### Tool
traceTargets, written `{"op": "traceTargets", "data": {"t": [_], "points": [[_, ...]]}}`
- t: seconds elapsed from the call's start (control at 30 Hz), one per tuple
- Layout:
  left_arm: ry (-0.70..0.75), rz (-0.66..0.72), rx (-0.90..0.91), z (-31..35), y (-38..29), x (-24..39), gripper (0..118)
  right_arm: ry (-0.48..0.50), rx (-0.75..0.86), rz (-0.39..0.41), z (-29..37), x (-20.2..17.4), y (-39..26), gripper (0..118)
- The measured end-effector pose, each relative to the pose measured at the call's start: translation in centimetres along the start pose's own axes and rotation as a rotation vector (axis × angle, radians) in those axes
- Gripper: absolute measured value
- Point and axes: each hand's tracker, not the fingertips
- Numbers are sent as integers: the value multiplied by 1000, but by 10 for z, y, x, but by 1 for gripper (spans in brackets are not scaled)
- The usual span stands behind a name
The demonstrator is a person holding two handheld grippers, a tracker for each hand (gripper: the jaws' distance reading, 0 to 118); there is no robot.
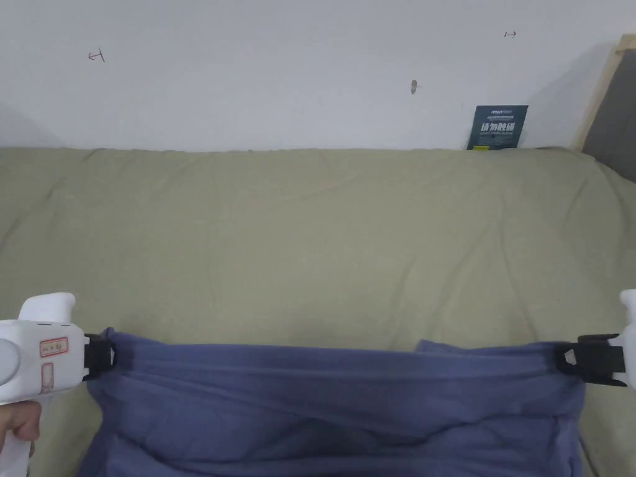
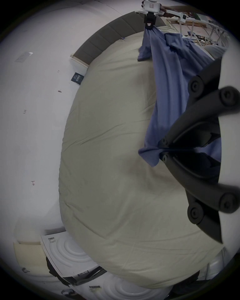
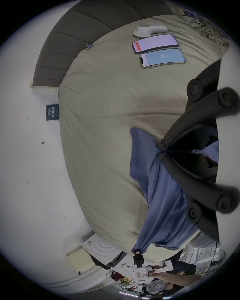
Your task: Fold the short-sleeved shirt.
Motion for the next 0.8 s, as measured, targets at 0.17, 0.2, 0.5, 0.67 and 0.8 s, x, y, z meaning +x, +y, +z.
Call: {"op": "traceTargets", "data": {"t": [0.17,0.2,0.5,0.67,0.8], "points": [[-17,13,28,35,-37,-9,0,11,19,11,31,-6,-36,3],[-19,13,26,41,-46,-11,0,14,21,11,36,-7,-45,3],[-22,-19,-8,64,-125,-30,0,10,-67,-3,34,-1,-121,3],[-18,-10,-61,48,-154,-39,0,-2,-133,-37,16,8,-145,3],[-23,33,-79,43,-166,-43,0,-14,-169,-38,3,10,-155,3]]}}
